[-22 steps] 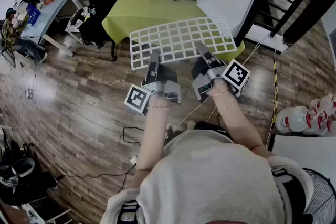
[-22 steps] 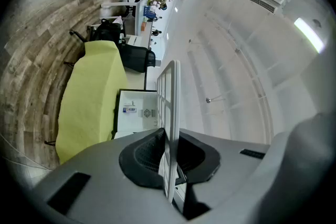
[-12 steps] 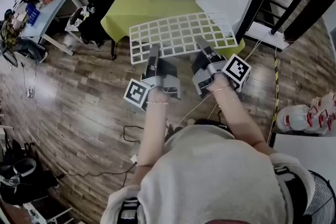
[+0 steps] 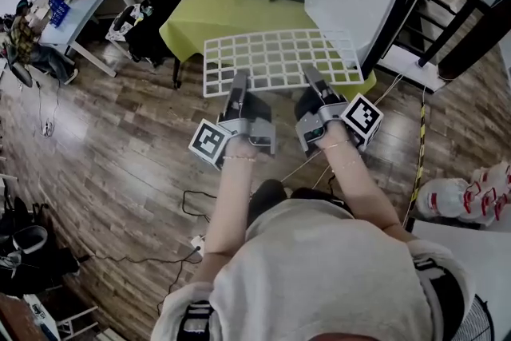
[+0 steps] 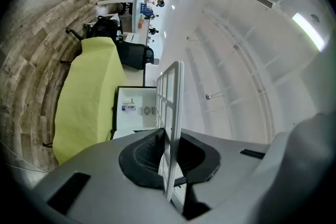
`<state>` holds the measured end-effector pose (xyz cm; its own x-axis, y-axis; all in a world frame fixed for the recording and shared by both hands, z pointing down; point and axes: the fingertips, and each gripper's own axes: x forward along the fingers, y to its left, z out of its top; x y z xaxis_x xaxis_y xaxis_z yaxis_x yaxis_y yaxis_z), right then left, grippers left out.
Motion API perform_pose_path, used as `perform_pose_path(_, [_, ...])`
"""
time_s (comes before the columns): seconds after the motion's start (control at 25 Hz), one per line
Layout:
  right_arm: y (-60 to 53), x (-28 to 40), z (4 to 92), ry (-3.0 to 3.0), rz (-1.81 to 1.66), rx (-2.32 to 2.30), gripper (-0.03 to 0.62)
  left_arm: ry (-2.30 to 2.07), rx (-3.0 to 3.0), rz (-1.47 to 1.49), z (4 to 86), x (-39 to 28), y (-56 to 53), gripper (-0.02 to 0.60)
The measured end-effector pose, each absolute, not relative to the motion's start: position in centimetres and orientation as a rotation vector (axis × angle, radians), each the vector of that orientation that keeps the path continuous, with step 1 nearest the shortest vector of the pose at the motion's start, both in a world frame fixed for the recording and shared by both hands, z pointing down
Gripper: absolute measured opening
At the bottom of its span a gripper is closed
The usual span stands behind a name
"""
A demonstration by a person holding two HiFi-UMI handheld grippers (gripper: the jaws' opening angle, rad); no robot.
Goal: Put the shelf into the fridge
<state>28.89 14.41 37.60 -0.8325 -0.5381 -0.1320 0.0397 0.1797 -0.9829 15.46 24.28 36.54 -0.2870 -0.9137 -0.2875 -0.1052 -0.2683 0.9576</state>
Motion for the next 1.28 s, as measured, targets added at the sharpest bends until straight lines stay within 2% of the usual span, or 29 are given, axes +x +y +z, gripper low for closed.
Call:
perform_pose_path(0.6, [9.1, 26.4, 38.5, 1.959, -1.695, -0.480, 0.025, -1.320, 1.312, -1.599, 37.6, 12.5, 18.8, 0.037])
perform_pose_path(1.28, [1.7, 14.8, 39.1, 1.897, -1.634, -0.600, 0.025, -1.225, 1.324, -1.517, 38.7, -0.2, 9.8, 0.035])
